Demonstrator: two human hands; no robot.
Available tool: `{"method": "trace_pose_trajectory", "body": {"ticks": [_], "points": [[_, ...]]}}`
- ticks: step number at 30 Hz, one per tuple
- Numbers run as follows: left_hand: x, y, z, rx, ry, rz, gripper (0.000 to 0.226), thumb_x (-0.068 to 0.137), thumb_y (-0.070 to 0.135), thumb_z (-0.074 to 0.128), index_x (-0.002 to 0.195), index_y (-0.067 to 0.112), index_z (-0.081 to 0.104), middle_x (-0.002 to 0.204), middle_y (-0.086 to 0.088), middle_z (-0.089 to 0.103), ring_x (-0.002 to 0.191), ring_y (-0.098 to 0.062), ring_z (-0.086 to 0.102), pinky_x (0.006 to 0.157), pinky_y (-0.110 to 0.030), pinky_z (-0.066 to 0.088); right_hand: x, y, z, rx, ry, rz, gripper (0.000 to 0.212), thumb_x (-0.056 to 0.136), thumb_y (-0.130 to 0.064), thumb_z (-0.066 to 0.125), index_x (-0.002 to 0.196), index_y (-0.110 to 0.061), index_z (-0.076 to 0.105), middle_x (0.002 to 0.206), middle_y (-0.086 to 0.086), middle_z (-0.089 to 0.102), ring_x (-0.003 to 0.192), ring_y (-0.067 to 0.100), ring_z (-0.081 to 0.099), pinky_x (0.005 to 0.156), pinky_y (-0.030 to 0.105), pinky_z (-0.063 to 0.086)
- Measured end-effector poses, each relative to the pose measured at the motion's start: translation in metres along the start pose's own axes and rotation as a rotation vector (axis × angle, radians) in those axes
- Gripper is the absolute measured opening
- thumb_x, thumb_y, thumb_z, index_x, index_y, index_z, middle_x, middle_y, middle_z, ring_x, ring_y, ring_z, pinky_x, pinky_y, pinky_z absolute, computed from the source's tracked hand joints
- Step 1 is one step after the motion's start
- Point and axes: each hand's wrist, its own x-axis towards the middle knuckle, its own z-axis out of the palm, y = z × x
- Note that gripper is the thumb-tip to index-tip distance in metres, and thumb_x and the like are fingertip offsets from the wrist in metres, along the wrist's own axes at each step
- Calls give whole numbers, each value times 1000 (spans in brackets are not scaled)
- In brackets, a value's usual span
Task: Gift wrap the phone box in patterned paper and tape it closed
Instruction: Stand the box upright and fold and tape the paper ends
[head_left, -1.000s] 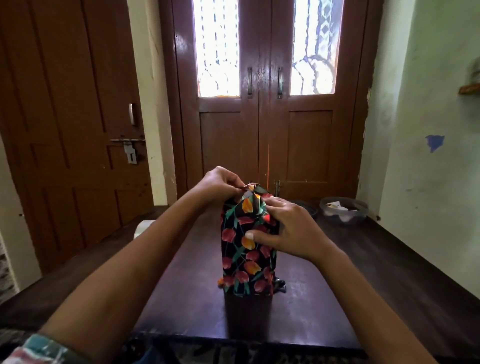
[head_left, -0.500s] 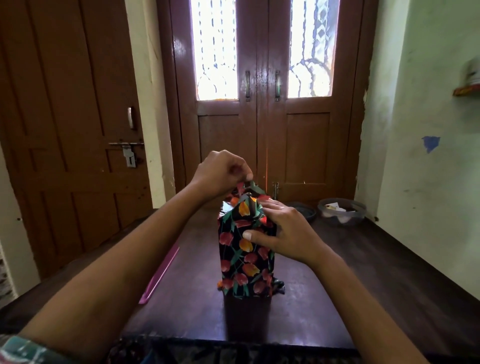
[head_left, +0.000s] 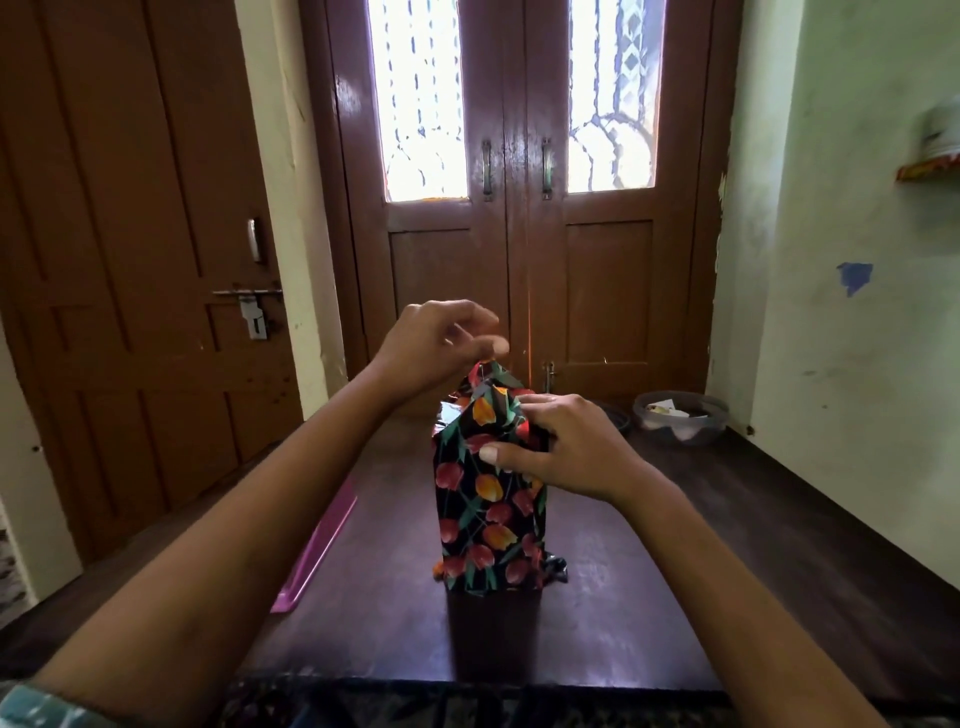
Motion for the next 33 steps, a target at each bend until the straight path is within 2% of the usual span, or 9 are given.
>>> {"method": "trace_pose_trajectory", "body": {"ticks": [6,8,12,16,19,24,26,28,33], "points": [[6,-3,5,44,-112,53,6,82,18,69,78,23,69,76,17,64,71,1,59,65,-17,45,-5,-1,4,15,30,2,56,73,-72,48,106,-30,67,101,-17,65,90,2,61,77,31,53],[8,-5,3,83,-108,95,7,83,18,68,79,24,69,76,16,65,72,-1,61,67,-23,48,-8,1,6,54,38,-4,58,74,-71,50,110,-29,66,110,-14,65,102,2,59,85,33,51],[-3,-7,8,-72,34,17,6,83,12,67,87,16,67,77,11,64,69,6,59,59,-5,42,-11,7,18,130,69,-20,60,77,-68,52,119,-27,63,129,-9,58,126,5,45,104,38,41],[-17,-5,26,-251,200,-69,12,84,11,66,96,13,64,79,10,63,71,13,59,59,-2,44,-12,9,20,171,81,-26,57,79,-64,55,122,-27,61,130,-9,57,129,5,43,108,39,36],[-19,-6,28,-300,240,-61,14,87,16,63,101,16,65,86,7,66,80,3,63,68,-8,50,-12,9,18,168,84,-17,54,79,-63,55,121,-29,61,129,-12,58,127,2,43,106,37,38],[-7,-14,8,69,-9,165,13,82,22,69,96,22,70,100,12,59,86,-3,53,69,-15,45,-9,9,18,169,90,2,50,78,-60,57,119,-31,62,127,-13,58,125,2,45,104,36,41],[-2,-17,0,288,-68,254,11,81,19,70,91,23,71,91,12,59,78,-5,50,65,-23,44,-9,9,18,178,92,10,51,78,-60,57,118,-30,62,128,-13,57,125,1,44,104,35,41],[1,-20,-7,263,-58,235,7,81,17,70,83,23,69,80,14,62,71,-5,53,63,-27,46,-9,9,19,180,91,-1,51,78,-60,57,119,-29,63,128,-13,57,126,1,43,105,35,40],[-2,-16,6,29,5,-18,19,81,7,67,83,24,60,75,10,57,69,-5,53,61,-5,39,-10,8,18,193,98,-4,52,78,-60,57,119,-28,63,128,-11,58,126,3,44,105,36,39]]}}
